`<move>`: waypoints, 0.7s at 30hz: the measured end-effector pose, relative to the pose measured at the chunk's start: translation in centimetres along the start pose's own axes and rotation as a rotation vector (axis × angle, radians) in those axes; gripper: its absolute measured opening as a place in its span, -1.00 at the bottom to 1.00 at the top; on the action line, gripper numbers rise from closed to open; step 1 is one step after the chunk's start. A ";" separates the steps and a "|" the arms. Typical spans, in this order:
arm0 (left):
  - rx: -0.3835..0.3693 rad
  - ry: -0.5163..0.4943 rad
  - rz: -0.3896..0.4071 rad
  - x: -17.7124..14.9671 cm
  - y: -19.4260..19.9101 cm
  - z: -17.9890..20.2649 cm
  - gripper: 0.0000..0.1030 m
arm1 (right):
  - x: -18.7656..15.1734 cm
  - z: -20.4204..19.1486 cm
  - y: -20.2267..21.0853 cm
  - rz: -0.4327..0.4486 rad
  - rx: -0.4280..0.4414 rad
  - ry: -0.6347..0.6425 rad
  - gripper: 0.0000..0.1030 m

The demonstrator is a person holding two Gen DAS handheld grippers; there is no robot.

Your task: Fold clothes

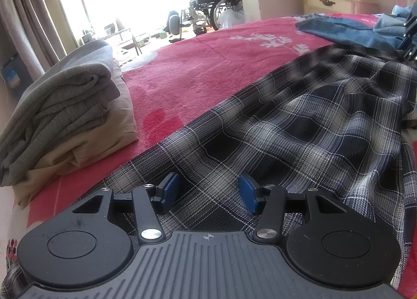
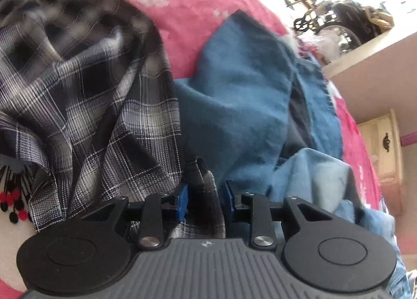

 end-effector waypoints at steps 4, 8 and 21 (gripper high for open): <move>0.000 0.000 0.002 0.0 0.0 0.0 0.01 | 0.1 -0.2 -0.8 -0.017 0.030 -0.022 -0.36; 0.002 -0.002 0.005 -0.1 0.1 0.0 0.01 | 0.0 0.8 -0.2 0.006 0.038 -0.105 -0.73; -0.001 0.013 0.000 0.0 0.1 -0.1 0.02 | -3.2 8.4 6.9 0.212 -0.005 -0.574 -0.86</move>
Point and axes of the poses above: each gripper's, at about its wrist camera, not at the fingertips, and y roughly against the way its jaws point, z to its right, x to its top, the point moved 9 cm from there along -y, roughly the way its jaws point, and after that the axes turned 10 degrees about -x, right-handed, at the moved point
